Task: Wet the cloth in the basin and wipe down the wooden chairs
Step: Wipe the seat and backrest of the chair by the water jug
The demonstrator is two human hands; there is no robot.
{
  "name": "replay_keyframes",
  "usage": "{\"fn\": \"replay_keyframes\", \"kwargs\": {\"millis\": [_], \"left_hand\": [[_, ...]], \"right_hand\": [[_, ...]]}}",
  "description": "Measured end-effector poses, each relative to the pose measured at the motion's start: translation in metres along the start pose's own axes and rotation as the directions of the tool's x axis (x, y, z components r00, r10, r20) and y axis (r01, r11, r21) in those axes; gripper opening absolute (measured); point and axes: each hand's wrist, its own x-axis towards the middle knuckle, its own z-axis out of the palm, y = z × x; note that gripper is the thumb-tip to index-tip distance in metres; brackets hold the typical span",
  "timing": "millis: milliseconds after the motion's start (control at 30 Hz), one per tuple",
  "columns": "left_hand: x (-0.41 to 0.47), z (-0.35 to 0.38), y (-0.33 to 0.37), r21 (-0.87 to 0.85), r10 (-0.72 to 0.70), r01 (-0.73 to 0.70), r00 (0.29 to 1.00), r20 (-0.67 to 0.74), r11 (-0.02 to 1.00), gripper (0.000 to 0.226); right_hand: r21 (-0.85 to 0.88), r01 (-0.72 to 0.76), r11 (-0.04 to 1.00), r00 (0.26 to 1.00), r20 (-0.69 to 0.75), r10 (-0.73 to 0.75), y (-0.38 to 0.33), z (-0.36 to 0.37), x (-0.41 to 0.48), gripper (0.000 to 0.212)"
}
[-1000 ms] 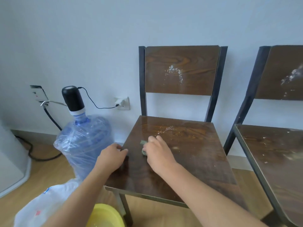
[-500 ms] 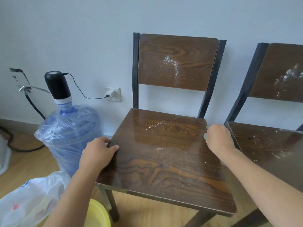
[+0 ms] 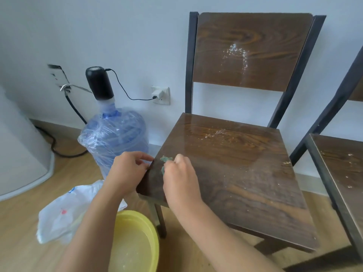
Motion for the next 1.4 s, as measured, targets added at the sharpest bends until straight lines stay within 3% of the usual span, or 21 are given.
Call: {"fn": "replay_keyframes", "kwargs": {"millis": [67, 133, 233, 333, 433, 500, 600, 700, 767, 1033, 1267, 1400], "left_hand": [[-0.004, -0.007, 0.002, -0.088, -0.035, 0.034, 0.999, -0.012, 0.996, 0.017], [-0.005, -0.012, 0.003, -0.112, -0.052, 0.046, 0.997, -0.052, 0.993, 0.021], [-0.002, -0.018, 0.000, -0.094, -0.102, 0.097, 0.993, -0.052, 0.991, 0.029], [0.000, -0.014, -0.001, 0.063, -0.111, 0.111, 0.994, -0.002, 0.992, 0.032], [-0.006, 0.007, 0.014, 0.262, 0.006, 0.006, 0.999, -0.042, 0.965, 0.030], [-0.010, 0.020, 0.027, 0.293, 0.132, -0.102, 0.988, -0.085, 0.951, 0.035], [-0.012, 0.034, 0.039, 0.306, 0.286, -0.266, 0.958, -0.020, 0.914, 0.035], [-0.015, 0.041, 0.042, 0.336, 0.339, -0.335, 0.940, 0.047, 0.880, 0.032], [-0.015, 0.043, 0.041, 0.377, 0.366, -0.367, 0.927, 0.076, 0.850, 0.032], [-0.011, 0.031, 0.033, 0.363, 0.373, -0.383, 0.922, 0.101, 0.849, 0.032], [-0.003, 0.004, 0.008, 0.210, 0.266, -0.284, 0.958, 0.112, 0.935, 0.026], [-0.003, -0.009, 0.000, 0.211, 0.162, -0.167, 0.986, 0.041, 0.963, 0.035]], "right_hand": [[0.006, 0.099, 0.995, 0.995, 0.023, -0.099, -0.023, 0.007, -0.002, 0.013], [0.004, 0.233, 0.972, 0.960, 0.161, -0.231, -0.040, 0.010, -0.005, 0.021], [-0.006, 0.232, 0.973, 0.964, 0.133, -0.229, -0.033, 0.004, -0.003, 0.020], [-0.066, 0.089, 0.994, 0.996, -0.019, -0.090, 0.029, -0.011, 0.005, 0.015], [-0.213, -0.084, 0.973, 0.994, -0.090, 0.067, 0.118, -0.047, 0.012, 0.023], [-0.256, -0.210, 0.944, 0.972, -0.163, 0.172, 0.170, -0.073, 0.010, 0.026], [-0.291, -0.368, 0.883, 0.923, -0.225, 0.311, 0.220, -0.105, 0.006, 0.025], [-0.281, -0.516, 0.809, 0.853, -0.253, 0.456, 0.249, -0.129, 0.002, 0.014], [-0.274, -0.547, 0.791, 0.829, -0.305, 0.468, 0.254, -0.136, -0.006, 0.013], [-0.184, -0.381, 0.906, 0.901, -0.296, 0.319, 0.171, -0.088, -0.033, 0.019], [-0.128, -0.116, 0.985, 0.990, -0.096, 0.104, 0.042, -0.024, -0.034, 0.015], [-0.027, 0.072, 0.997, 0.997, -0.010, -0.072, -0.031, 0.005, -0.026, 0.023]]}}
